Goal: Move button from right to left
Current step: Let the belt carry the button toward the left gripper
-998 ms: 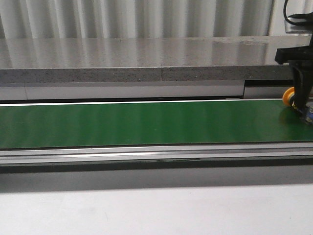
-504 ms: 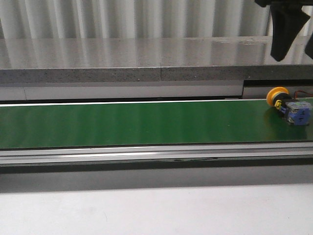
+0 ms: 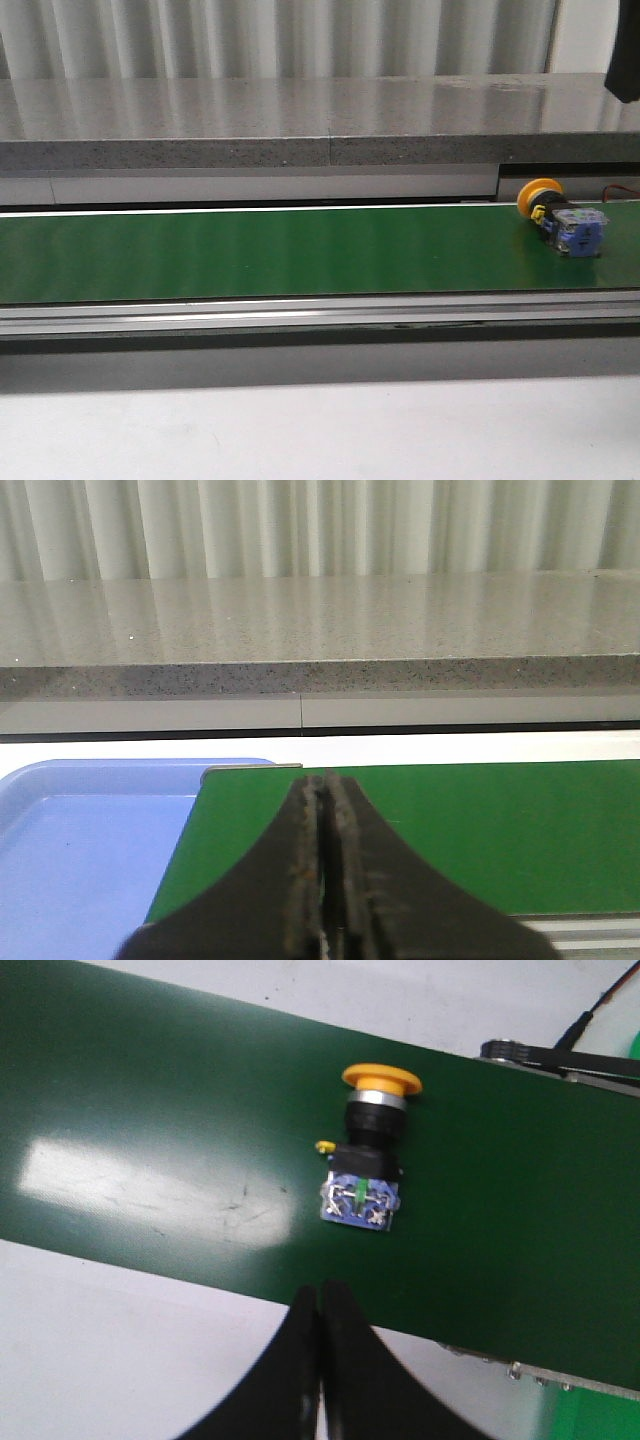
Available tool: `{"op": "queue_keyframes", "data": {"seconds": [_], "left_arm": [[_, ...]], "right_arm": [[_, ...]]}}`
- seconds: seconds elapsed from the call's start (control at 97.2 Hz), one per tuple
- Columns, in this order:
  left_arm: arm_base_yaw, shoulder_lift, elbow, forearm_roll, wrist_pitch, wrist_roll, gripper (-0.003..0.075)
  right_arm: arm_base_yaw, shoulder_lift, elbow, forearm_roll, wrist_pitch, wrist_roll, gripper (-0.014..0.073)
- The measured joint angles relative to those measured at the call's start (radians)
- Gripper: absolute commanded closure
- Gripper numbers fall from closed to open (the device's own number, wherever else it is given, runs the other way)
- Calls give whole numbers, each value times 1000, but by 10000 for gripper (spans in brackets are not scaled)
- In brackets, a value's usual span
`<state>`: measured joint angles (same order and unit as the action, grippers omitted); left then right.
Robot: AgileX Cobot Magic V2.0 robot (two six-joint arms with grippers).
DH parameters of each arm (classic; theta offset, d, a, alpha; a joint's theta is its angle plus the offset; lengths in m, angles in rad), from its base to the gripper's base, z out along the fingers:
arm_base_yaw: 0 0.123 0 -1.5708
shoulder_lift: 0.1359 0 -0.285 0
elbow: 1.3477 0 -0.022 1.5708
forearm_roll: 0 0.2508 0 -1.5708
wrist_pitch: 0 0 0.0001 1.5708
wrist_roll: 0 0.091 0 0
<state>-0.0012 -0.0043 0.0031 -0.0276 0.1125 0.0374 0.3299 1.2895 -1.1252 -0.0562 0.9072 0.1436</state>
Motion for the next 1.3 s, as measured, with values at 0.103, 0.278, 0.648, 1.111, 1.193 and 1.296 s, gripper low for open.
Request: {"op": "queue_keyframes", "data": {"seconds": [0.103, 0.278, 0.648, 1.111, 1.193, 1.296], "left_arm": [[0, 0, 0, 0, 0, 0, 741], [0, 0, 0, 0, 0, 0, 741], [0, 0, 0, 0, 0, 0, 741], [0, 0, 0, 0, -2, 0, 741], [0, 0, 0, 0, -2, 0, 741], [0, 0, 0, 0, -6, 0, 741]], "right_arm": [[0, -85, 100, -5, -53, -1, 661], [0, -244, 254, -7, -139, -1, 661], [0, -615, 493, -7, -253, -4, 661], [0, -967, 689, -7, -343, -4, 661], [0, -995, 706, -7, -343, -4, 661], [0, -1010, 714, -7, -343, -4, 661]]}}
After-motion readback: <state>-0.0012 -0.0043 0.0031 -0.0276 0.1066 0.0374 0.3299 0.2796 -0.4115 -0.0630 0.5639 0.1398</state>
